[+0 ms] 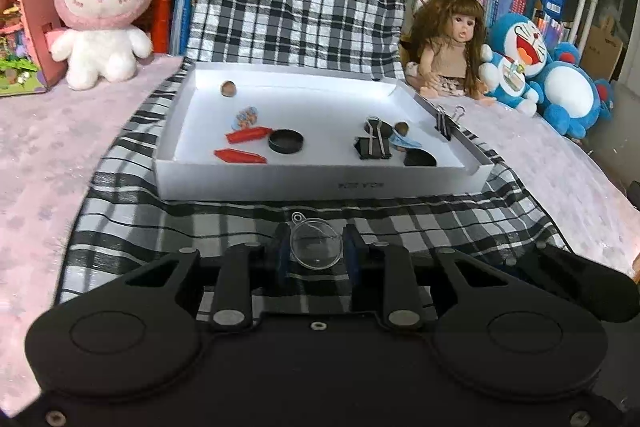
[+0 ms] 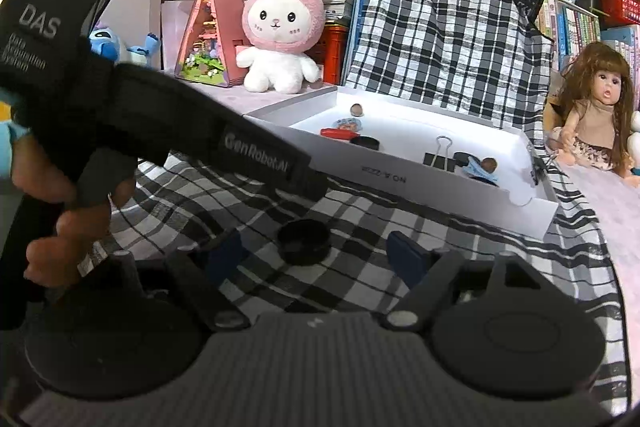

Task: Organize rigid objects
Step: 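Grasp the clear glass dome with the left tool while the right grasps a black lid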

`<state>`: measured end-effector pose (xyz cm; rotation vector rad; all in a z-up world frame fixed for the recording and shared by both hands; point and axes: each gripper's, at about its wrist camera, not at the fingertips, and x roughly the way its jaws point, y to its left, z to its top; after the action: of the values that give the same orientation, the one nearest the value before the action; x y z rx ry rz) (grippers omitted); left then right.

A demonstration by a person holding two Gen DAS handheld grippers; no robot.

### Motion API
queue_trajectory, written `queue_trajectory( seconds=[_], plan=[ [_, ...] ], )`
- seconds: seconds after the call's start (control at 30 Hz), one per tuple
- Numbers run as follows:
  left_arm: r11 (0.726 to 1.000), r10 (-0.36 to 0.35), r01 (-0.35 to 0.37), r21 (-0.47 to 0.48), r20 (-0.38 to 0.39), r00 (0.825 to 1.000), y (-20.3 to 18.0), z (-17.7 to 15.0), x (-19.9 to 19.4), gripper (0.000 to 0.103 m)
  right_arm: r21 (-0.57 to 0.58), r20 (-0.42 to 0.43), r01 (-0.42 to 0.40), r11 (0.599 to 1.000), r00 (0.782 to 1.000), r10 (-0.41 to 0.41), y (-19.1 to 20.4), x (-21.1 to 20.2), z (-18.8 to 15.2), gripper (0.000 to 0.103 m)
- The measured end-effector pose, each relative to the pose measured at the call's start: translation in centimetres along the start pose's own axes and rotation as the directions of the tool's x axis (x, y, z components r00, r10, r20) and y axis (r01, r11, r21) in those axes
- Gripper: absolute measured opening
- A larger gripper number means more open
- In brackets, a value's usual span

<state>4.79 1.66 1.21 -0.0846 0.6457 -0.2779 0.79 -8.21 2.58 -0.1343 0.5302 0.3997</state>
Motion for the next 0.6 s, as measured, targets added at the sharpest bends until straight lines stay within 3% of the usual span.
queue_trajectory(
  seconds=[0.17,0.43,0.6],
  plan=[
    [1.000,0.021,-0.021,-0.007,0.013,1.000,0.9,-0.1,-1.0,0.027,0.003,0.003,-0.006,1.000,1.000,0.006,0.5,0.2,-0.1,0.075],
    [0.999,0.039,-0.038,-0.034,0.011,0.999,2.1,-0.8,-2.1,0.027,0.044,0.002,0.010,0.999,1.000,-0.011,0.3,0.4,0.0,0.045],
    [0.999,0.034,-0.034,-0.040,0.011,0.999,2.2,-1.0,-2.5,0.027,0.073,0.002,0.038,0.997,0.999,-0.039,-0.2,0.3,0.0,0.038]
  ],
)
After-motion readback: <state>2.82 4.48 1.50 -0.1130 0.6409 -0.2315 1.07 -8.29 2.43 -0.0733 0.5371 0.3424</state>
